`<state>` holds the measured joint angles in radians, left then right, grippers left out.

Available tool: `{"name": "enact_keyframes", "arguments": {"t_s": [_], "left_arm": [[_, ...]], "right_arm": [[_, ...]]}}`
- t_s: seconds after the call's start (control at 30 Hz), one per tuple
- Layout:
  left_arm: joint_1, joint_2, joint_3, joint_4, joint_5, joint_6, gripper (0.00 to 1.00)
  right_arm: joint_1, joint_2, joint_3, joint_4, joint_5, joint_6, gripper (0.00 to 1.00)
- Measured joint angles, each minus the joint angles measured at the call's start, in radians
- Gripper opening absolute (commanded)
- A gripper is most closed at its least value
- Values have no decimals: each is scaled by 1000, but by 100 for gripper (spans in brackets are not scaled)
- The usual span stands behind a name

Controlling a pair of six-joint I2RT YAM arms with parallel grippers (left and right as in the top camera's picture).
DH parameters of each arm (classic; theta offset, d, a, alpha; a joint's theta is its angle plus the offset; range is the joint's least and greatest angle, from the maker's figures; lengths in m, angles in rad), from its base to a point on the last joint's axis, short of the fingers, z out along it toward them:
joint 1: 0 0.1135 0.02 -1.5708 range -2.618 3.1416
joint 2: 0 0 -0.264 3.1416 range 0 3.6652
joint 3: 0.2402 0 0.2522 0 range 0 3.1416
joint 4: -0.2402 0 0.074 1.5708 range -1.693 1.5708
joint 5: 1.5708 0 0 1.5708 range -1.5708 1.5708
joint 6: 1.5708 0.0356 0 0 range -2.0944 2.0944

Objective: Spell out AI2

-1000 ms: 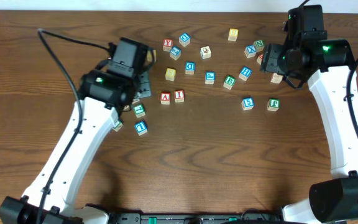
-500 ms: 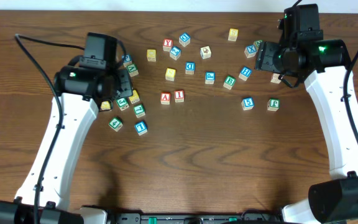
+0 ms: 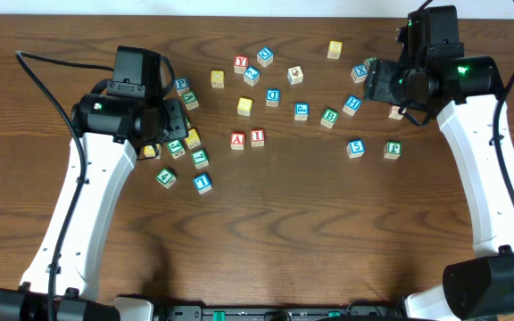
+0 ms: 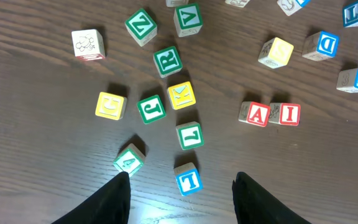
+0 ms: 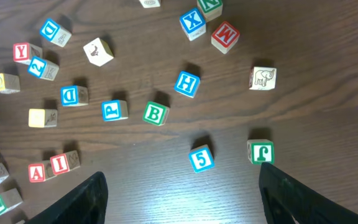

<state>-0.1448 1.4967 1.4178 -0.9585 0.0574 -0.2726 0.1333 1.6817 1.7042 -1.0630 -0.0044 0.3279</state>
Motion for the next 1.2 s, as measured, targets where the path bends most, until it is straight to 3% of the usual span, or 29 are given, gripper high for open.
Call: {"name": "enact_keyframes", "arguments": {"t_s": [1.2], "left_arm": [[0,0,0,19,1,0,53]], "right_arm": [[0,0,0,-10,-47,-4,74]]}}
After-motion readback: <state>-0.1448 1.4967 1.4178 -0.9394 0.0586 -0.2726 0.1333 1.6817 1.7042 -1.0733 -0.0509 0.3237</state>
